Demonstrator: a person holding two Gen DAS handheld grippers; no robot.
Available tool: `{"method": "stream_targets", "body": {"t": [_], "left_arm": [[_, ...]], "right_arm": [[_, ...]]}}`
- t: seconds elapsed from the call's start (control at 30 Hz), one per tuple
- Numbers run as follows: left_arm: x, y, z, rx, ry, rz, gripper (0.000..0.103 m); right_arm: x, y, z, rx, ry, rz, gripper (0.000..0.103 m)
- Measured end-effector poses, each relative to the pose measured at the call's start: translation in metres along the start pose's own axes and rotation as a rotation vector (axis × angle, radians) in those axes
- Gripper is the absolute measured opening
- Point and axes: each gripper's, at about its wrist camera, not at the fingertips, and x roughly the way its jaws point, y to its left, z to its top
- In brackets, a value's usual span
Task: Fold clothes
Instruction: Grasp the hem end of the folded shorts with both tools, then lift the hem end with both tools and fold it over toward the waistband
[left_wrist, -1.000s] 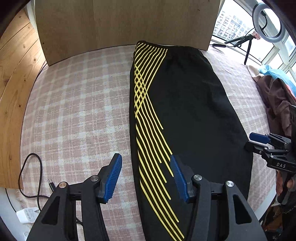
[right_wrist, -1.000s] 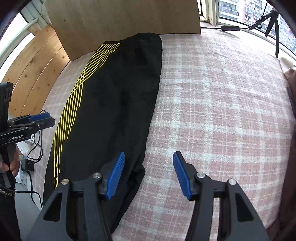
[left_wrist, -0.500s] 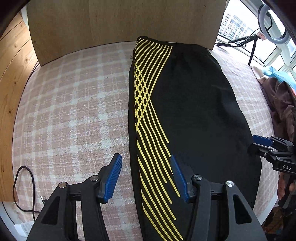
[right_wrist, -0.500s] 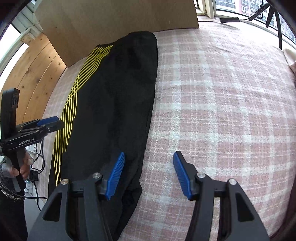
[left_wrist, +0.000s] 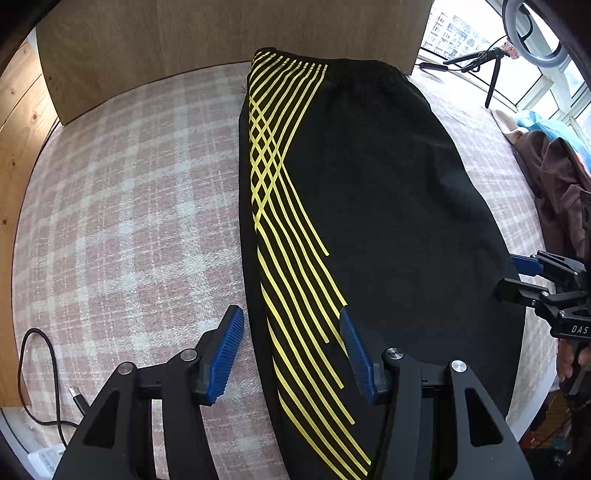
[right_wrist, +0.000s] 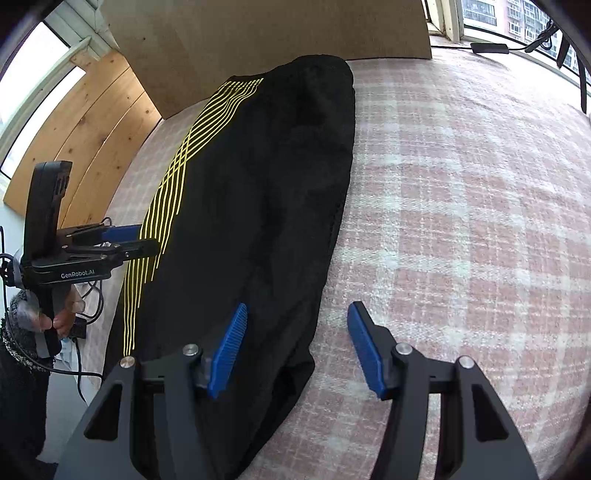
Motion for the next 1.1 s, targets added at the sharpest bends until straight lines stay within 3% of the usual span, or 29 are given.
{"method": "stream_targets", "body": {"t": [0.07,0.1,0.17,0.23,0.27,0.47,0.57,0.77,0.87,1.1], "left_arm": [[0.001,-0.003,0.001,0.021,-0.005,0.004,0.048],[0.001,-0.005,0.001,0.038,-0.014,0.01,0.042],[0.001,-0.008,-0.001,0.072,-0.031,0.02,0.032],[0.001,-0.004,-0.002,0.063,-0.041,-0.012,0.005],[0.001,0.0,-0.002,0.045,-0.039,-0.051,0.003],[-0.008,0.012,-0.004,-0.012,-0.06,-0.143,0.002],[-0.041,0.02,-0.002,-0.062,-0.136,-0.239,0.002],[-0.143,0.015,-0.002,-0.027,-0.354,-0.269,0.002],[-0.194,0.005,-0.005,0.022,-0.46,-0.244,0.003],[-0.275,0.014,-0.035,0.051,-0.564,-0.196,0.003]], "right_arm": [[0.001,0.002,0.001,-0.013,0.004,0.007,0.052],[0.002,0.004,0.001,-0.023,0.005,0.016,0.049],[0.004,0.007,-0.001,-0.045,0.003,0.018,0.03],[0.004,0.005,-0.005,-0.043,-0.011,0.041,0.027],[0.005,0.003,-0.006,-0.032,-0.014,0.063,0.019],[0.004,-0.017,-0.004,0.095,-0.032,0.234,0.008],[-0.02,-0.016,0.001,0.112,-0.107,0.302,0.008],[-0.101,-0.007,0.017,0.082,-0.301,0.396,0.008],[-0.139,0.009,0.02,0.033,-0.377,0.417,0.008],[-0.217,0.046,0.025,-0.068,-0.532,0.465,0.008]]}}
